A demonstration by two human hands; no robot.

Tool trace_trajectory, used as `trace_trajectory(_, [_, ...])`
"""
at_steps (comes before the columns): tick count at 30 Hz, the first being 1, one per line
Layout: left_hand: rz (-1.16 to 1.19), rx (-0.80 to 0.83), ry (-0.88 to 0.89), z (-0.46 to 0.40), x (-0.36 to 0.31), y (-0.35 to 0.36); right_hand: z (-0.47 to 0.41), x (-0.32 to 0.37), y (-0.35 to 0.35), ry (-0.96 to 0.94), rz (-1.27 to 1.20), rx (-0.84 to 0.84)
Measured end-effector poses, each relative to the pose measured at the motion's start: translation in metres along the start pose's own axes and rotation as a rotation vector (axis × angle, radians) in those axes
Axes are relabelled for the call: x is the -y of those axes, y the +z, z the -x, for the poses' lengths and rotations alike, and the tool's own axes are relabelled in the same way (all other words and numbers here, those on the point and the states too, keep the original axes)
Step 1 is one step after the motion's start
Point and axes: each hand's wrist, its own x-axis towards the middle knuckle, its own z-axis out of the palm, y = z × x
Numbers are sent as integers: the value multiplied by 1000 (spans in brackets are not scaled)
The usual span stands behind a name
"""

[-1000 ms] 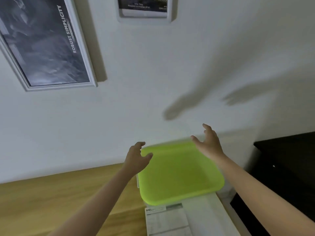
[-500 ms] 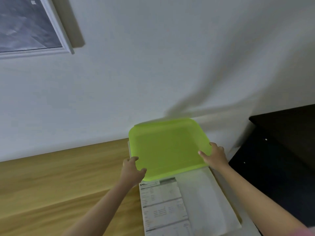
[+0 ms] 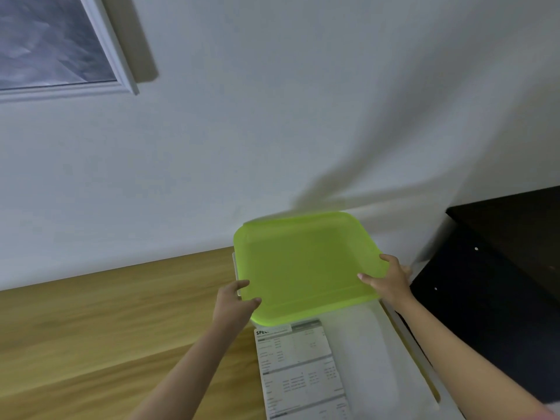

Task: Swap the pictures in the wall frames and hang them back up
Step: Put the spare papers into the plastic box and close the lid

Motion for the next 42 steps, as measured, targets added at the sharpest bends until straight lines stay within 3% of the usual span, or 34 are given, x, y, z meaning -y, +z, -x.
trace_trajectory(16, [231, 46, -39, -24, -5, -15, -19, 11, -6, -27, 9, 33])
trace_trajectory(26, [220, 3, 101, -20, 8, -45, 21, 52, -14, -140, -6, -58])
trace_trajectory(32, [146, -67, 146, -5, 39, -124, 99, 106, 33, -186, -28, -47])
trace_trajectory(42, [33, -178, -8, 11, 147, -304, 244, 175, 192, -183, -11, 64])
